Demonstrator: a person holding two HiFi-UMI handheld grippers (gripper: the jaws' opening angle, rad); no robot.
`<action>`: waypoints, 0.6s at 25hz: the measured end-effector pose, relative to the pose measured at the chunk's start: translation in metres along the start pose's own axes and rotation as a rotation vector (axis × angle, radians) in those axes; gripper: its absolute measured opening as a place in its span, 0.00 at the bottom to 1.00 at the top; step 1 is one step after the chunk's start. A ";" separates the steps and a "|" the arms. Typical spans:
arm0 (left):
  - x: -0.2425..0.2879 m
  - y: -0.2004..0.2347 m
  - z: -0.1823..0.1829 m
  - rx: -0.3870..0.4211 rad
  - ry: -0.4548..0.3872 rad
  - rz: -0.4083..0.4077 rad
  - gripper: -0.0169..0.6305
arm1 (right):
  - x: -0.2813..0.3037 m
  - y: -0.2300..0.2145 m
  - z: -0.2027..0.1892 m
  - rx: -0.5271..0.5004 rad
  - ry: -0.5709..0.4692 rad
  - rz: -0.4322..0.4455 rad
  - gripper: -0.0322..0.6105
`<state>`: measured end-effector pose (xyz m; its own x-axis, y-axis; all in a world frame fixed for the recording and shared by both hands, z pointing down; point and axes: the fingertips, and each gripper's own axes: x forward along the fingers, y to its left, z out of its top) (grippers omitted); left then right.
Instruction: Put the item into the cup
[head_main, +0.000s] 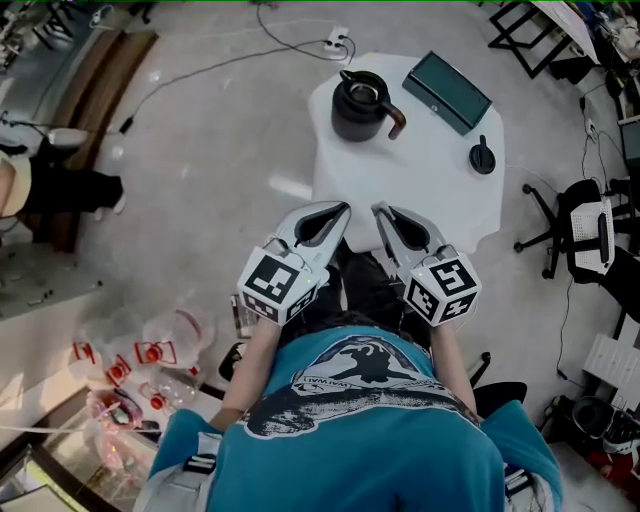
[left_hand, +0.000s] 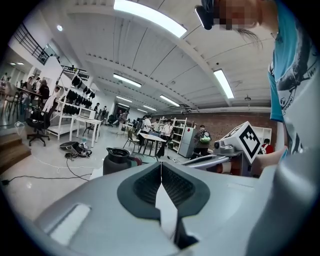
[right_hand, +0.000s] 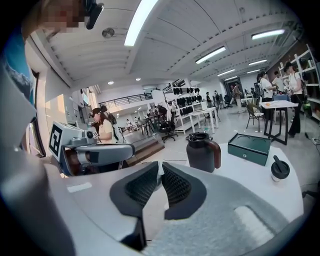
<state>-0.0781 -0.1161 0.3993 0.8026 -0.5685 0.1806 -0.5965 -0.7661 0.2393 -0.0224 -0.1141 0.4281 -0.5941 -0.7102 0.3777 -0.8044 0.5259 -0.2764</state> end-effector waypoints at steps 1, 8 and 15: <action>0.002 0.002 0.001 -0.002 -0.001 0.003 0.04 | 0.003 -0.001 0.002 0.002 -0.001 0.007 0.09; 0.017 0.025 0.006 -0.002 0.008 0.040 0.04 | 0.027 -0.024 0.019 0.000 -0.013 0.031 0.09; 0.051 0.056 0.021 -0.016 0.009 0.059 0.04 | 0.055 -0.063 0.052 -0.002 -0.030 0.051 0.09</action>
<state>-0.0706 -0.1943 0.4017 0.7658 -0.6100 0.2038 -0.6431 -0.7261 0.2433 -0.0049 -0.2101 0.4206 -0.6339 -0.6964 0.3365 -0.7733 0.5624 -0.2928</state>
